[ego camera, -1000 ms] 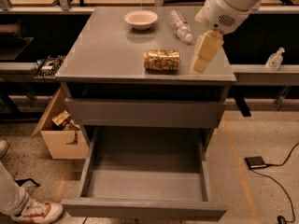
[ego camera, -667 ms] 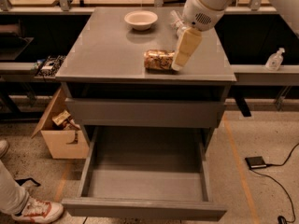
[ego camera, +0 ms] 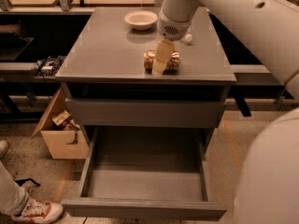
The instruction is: Place orange can into middle drawer
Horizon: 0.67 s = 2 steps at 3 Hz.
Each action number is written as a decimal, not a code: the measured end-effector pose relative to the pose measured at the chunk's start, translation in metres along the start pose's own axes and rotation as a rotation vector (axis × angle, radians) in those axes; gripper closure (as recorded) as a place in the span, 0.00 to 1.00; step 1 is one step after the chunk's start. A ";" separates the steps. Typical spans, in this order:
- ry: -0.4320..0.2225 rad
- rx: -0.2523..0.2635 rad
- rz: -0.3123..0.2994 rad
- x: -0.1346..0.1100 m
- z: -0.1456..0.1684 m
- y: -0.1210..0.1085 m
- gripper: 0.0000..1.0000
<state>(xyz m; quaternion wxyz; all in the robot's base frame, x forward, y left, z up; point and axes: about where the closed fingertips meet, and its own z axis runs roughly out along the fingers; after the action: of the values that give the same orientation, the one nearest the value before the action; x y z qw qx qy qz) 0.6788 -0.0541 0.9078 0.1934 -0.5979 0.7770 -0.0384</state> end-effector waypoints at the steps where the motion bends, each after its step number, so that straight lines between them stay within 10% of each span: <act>1: 0.043 -0.023 0.003 -0.010 0.026 0.001 0.00; 2: 0.072 -0.050 -0.004 -0.015 0.046 0.003 0.00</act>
Offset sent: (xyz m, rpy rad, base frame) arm 0.0243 0.0334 -0.0567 -0.0878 0.1060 -0.0004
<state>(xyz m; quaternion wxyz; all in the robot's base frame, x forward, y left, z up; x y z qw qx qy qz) 0.6953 -0.0309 0.8688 0.1501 -0.6021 0.7831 -0.0411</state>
